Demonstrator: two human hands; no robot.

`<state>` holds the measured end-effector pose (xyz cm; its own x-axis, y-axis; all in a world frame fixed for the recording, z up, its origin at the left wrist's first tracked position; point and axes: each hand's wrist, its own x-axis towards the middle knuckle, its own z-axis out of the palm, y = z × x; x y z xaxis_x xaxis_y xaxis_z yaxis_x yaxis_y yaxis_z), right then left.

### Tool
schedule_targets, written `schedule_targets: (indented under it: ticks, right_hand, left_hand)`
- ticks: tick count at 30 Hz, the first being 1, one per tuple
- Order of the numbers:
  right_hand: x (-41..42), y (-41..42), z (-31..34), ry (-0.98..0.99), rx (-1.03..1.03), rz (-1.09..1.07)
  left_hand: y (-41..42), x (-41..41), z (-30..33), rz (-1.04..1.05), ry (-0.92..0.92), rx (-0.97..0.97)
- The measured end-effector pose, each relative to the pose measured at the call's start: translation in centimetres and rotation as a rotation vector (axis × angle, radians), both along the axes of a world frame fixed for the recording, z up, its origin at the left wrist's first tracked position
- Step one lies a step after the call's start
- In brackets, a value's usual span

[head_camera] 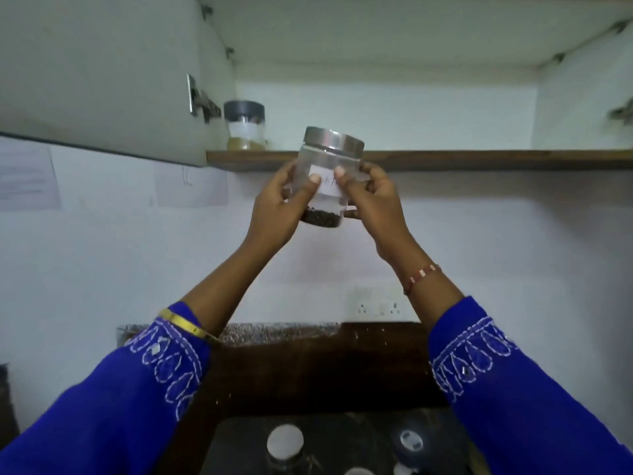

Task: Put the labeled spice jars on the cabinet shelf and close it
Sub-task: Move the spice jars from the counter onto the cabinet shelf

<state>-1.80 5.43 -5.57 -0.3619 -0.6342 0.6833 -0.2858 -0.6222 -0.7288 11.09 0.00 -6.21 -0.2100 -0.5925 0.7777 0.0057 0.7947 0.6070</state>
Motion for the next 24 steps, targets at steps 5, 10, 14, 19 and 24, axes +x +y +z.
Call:
schedule_targets:
  ticks: [5,10,14,19,24]
  right_hand:
    - [0.7,-3.1,5.9,-0.043,-0.073,-0.013]
    - [0.7,-7.2,9.7,0.052,-0.072,-0.053]
    - [0.3,-9.5,11.3,0.27,-0.067,-0.123]
    - [-0.4,-12.9,12.2,0.318,-0.05,-0.149]
    - [-1.2,-16.6,12.1,0.318,0.027,-0.164]
  left_hand:
    - [-2.3,-0.2,6.3,0.102,0.018,-0.17]
    - [-6.2,-0.4,10.2,0.193,-0.015,-0.113]
    - [-9.5,-0.9,11.8,0.204,-0.02,-0.041]
    - [-13.1,-2.1,12.5,0.185,-0.021,0.002]
    - [-15.7,-2.5,13.5,0.284,-0.127,-0.018]
